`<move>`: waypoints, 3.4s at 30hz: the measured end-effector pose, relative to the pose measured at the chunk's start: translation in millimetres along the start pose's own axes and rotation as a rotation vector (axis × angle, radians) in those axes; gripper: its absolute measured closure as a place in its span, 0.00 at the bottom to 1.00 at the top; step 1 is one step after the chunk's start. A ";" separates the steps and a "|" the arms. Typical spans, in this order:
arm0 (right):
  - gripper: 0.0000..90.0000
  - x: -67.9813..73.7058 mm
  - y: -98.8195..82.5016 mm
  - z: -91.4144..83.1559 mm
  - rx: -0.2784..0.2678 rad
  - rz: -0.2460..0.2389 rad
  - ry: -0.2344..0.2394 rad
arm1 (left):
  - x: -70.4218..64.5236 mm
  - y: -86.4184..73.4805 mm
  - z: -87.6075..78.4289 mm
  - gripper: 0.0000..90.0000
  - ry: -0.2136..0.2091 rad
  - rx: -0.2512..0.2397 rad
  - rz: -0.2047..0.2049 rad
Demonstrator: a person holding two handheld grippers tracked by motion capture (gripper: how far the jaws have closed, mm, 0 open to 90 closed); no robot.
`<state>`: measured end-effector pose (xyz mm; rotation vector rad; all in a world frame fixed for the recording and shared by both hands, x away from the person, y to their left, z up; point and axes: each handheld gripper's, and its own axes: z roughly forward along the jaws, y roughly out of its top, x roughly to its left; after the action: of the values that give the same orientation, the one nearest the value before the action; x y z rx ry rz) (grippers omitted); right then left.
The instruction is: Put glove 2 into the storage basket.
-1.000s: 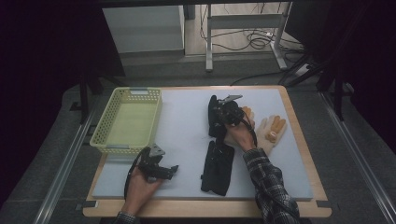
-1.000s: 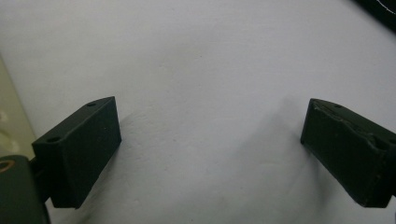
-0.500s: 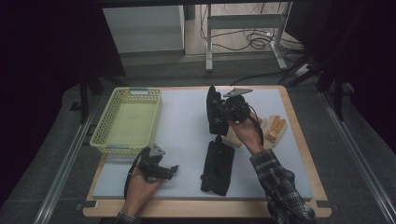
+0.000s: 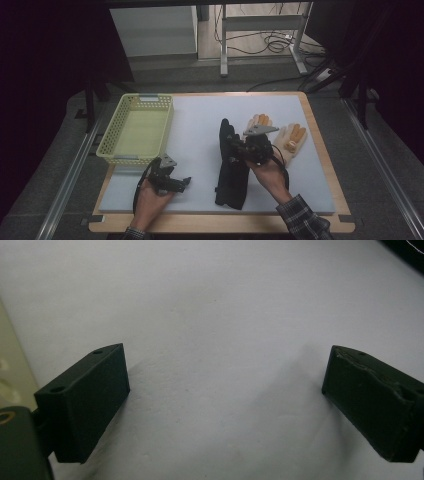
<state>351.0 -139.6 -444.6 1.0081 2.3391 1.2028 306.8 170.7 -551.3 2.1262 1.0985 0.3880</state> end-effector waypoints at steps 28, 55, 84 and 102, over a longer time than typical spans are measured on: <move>0.57 21.4 -56.0 -11.0 0.022 -0.009 -0.021 | 0.0 0.0 -0.1 0.05 -0.001 0.003 0.001; 0.97 17.2 -36.8 -1.2 0.099 -0.030 0.031 | -0.2 -0.1 0.1 0.05 -0.001 -0.001 -0.003; 0.83 53.4 -76.4 13.1 0.208 -0.140 0.220 | 0.0 0.0 0.0 0.05 -0.001 0.001 -0.001; 0.84 67.9 -59.8 22.6 0.153 -0.120 0.235 | 0.1 -0.1 0.0 0.05 -0.001 0.002 0.000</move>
<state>289.8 -101.7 -504.0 0.7952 2.6665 1.1666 306.8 170.7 -551.3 2.1272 1.0992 0.3863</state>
